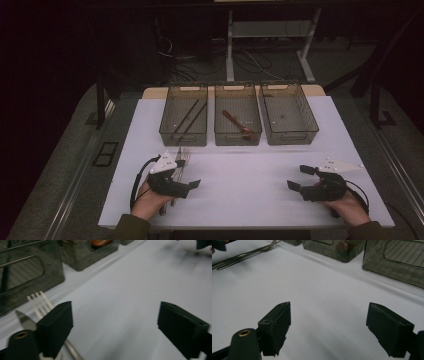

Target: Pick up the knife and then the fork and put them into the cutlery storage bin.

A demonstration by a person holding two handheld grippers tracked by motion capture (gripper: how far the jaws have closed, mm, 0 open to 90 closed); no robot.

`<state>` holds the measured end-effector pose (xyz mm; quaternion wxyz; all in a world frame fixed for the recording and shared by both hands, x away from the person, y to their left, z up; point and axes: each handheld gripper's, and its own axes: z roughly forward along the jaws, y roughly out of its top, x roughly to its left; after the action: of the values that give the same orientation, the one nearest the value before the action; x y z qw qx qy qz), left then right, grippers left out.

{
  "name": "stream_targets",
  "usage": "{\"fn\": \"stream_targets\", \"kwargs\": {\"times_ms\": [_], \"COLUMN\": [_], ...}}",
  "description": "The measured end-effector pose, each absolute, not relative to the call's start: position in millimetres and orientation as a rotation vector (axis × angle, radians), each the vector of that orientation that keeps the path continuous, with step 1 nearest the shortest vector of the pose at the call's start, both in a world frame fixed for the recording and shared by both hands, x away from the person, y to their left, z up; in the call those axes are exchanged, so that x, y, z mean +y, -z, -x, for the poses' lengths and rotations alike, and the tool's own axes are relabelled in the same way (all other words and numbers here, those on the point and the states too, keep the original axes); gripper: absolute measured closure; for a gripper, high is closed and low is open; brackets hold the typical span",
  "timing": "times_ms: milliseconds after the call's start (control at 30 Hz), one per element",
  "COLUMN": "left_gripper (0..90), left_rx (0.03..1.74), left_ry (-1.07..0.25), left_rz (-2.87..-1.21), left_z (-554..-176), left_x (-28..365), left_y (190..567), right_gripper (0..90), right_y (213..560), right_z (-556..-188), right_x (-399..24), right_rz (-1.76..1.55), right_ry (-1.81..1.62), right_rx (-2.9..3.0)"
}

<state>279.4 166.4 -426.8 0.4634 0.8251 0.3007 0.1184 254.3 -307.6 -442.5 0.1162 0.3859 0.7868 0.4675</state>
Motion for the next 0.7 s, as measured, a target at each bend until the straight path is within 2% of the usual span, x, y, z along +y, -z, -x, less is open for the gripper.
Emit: {"fn": "stream_targets", "kwargs": {"times_ms": [67, 167, 300, 467, 600, 700], "left_gripper": [16.7, 27.8, 44.7, 72.4, 88.1, 88.9], "left_rx": [0.762, 0.79, 0.834, 0.91, 0.971, 1.009], "left_ry": [-0.296, -0.307, -0.335, -0.367, -0.399, -0.405], "left_rz": [-2.027, -2.017, -2.018, -2.015, -2.033, -2.047], "left_z": [-283.3, -290.3, -301.0, -317.7, -331.9, -342.6], "left_x": [169.3, 173.6, 178.4, 185.5, 189.6, 192.1], "left_y": [426.0, 424.1, 421.8, 420.4, 423.7, 428.9], "right_gripper": [19.1, 19.1, 19.1, 19.1, 19.2, 19.1], "right_y": [443.0, 443.9, 444.4, 445.2, 445.3, 445.3], "right_z": [-254.9, -254.6, -255.0, -254.8, -254.7, -254.8], "right_x": [-306.6, -305.5, -304.5, -303.9, -304.2, -304.4], "right_rz": [-1.124, -1.12, -1.116, -1.124, -1.126, -1.127], "right_ry": [-1.365, -1.356, -1.354, -1.346, -1.347, -1.347], "right_rx": [2.303, 2.311, 2.316, 2.319, 2.317, 2.316]}}
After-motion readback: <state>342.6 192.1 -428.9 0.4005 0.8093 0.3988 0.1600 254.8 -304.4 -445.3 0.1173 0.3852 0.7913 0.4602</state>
